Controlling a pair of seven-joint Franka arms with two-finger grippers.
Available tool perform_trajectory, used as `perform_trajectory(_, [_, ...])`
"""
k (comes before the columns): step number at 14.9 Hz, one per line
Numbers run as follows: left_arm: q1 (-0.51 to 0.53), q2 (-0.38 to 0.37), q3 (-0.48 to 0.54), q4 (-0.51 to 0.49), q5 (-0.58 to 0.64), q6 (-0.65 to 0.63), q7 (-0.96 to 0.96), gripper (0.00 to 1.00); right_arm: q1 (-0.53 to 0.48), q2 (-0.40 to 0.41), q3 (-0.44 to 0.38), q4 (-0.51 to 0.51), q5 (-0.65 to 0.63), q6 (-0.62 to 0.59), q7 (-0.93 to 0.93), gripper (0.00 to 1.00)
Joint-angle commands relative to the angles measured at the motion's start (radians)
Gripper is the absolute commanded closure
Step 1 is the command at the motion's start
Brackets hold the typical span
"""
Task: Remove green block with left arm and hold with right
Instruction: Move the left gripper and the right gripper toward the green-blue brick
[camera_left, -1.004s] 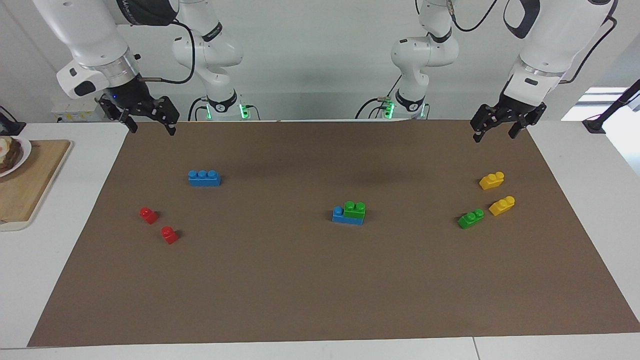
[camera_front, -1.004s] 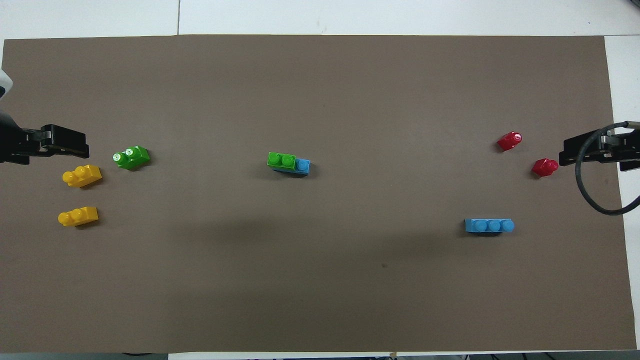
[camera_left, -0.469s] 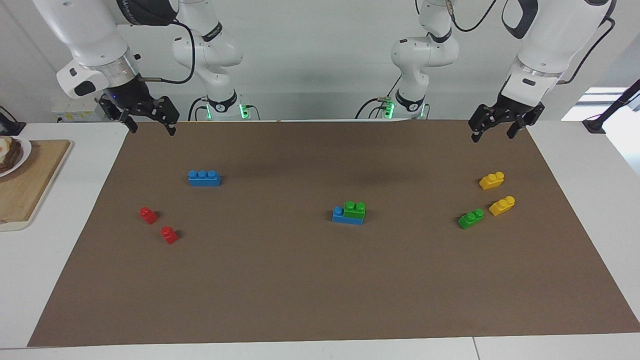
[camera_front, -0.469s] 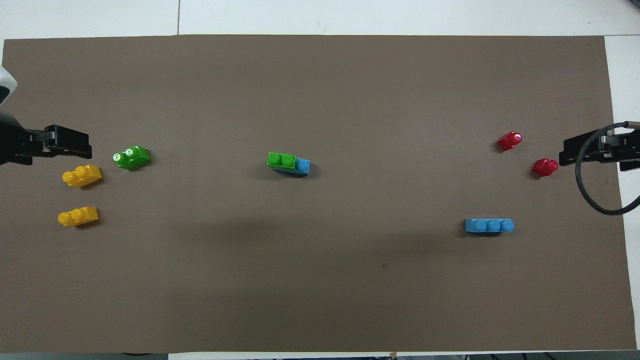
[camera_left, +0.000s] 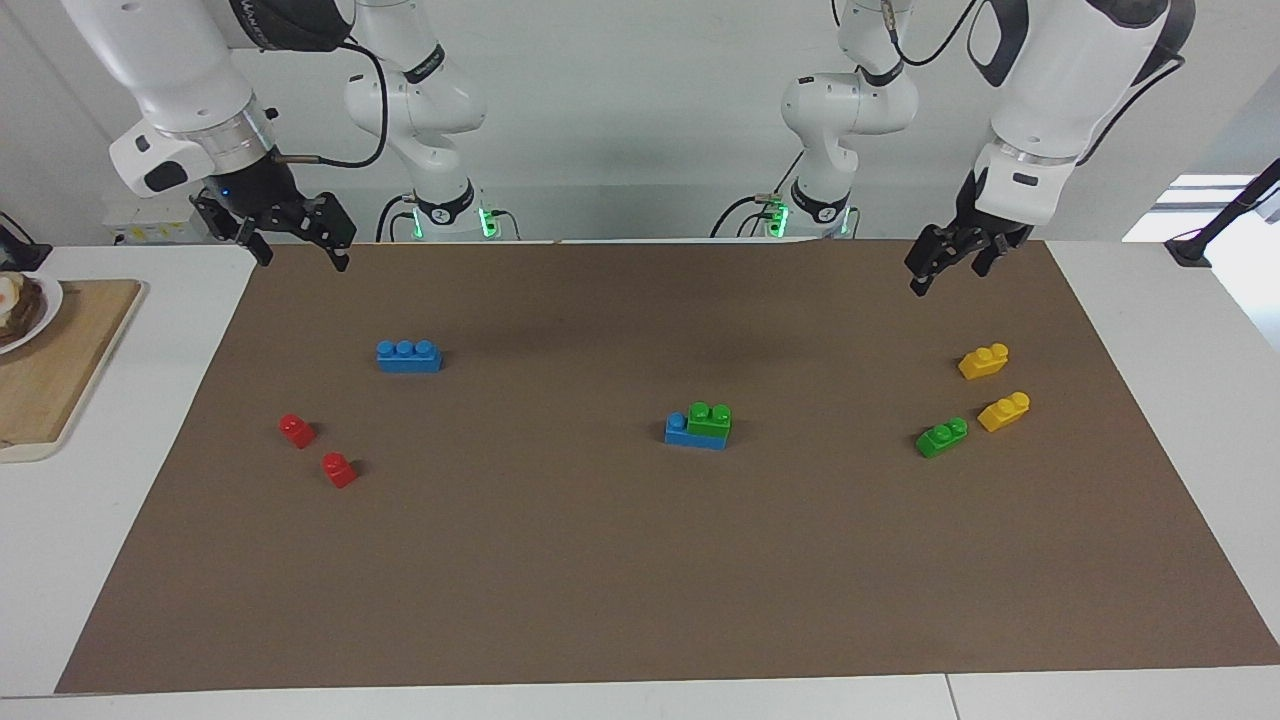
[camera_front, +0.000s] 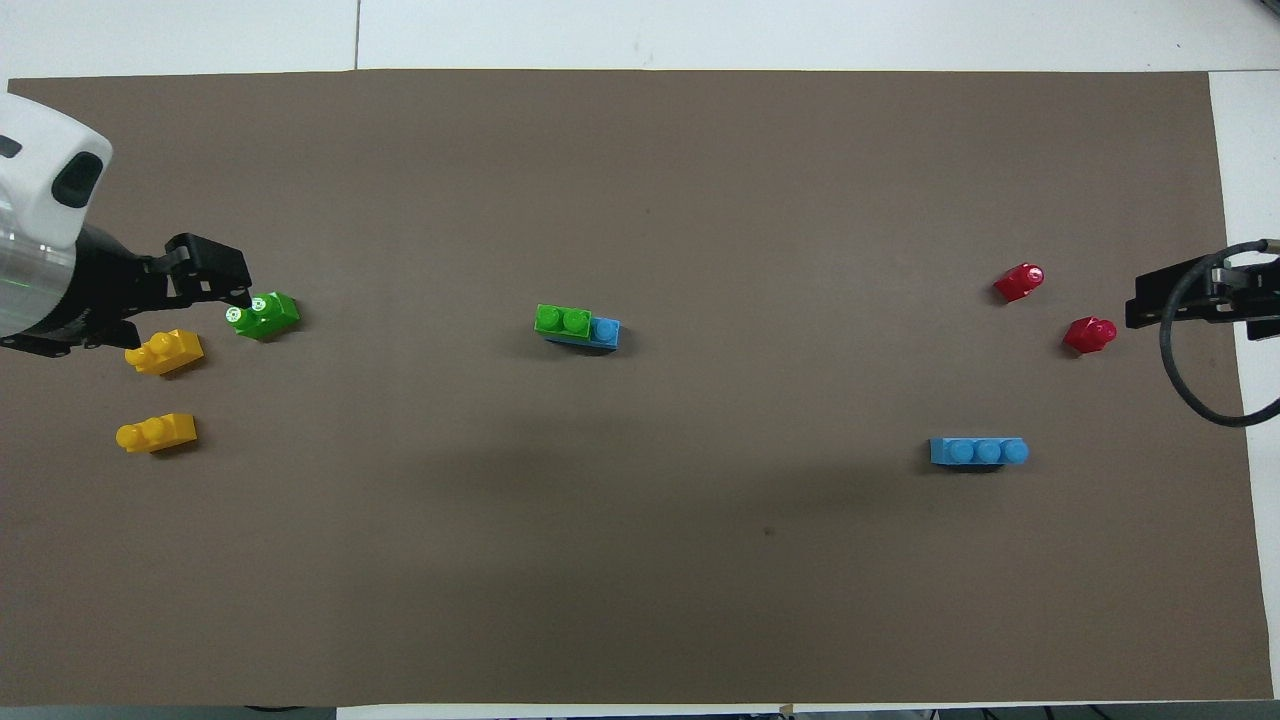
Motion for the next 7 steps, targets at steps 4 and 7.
perform_trajectory(4, [-0.014, 0.023, 0.017, -0.037, -0.062, 0.067, -0.227, 0.00, -0.031, -0.020, 0.012, -0.038, 0.029, 0.063, 0.035, 0.01])
perform_trajectory(7, [-0.046, 0.109, 0.010, 0.011, -0.064, 0.092, -0.547, 0.00, -0.020, -0.065, 0.021, -0.127, 0.089, 0.066, 0.460, 0.03])
